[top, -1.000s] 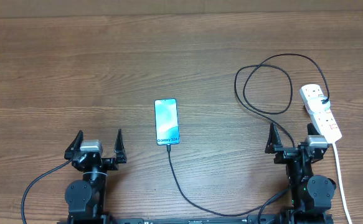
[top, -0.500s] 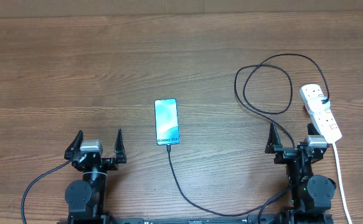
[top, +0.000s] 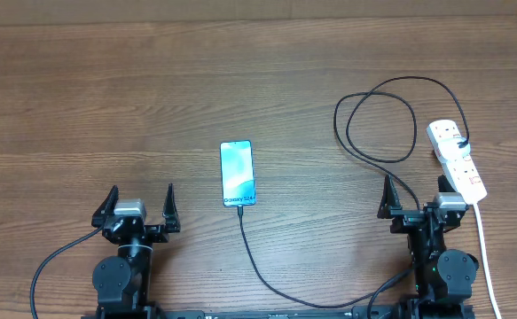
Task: Plug charger to phone and switch on socket
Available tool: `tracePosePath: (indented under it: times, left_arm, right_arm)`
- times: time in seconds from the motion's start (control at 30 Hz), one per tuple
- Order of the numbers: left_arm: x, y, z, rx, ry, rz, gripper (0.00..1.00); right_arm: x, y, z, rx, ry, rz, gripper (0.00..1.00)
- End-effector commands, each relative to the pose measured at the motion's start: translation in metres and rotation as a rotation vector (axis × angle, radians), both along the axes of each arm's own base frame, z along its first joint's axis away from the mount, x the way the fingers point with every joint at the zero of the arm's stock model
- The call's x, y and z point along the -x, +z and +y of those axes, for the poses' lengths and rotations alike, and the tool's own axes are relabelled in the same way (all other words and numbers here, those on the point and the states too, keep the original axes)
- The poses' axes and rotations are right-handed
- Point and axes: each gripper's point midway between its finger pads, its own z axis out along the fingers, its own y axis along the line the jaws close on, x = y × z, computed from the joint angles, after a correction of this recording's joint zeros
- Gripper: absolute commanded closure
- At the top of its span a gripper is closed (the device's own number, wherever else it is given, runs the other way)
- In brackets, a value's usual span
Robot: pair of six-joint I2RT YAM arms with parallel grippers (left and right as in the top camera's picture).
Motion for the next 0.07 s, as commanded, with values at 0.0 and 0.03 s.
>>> tracePosePath:
  times: [0.0, 0.03]
  left_arm:
    - [0.0004, 0.0005, -0.0006, -0.026, -0.006, -0.007, 0.0]
    - [0.0004, 0.0005, -0.0006, -0.026, -0.006, -0.007, 0.01]
  right_arm:
    - [0.0001, -0.0012, -0.0028, 0.009, -0.014, -0.007, 0.0]
    - [0.0001, -0.0012, -0.0028, 0.009, -0.014, -0.007, 0.0]
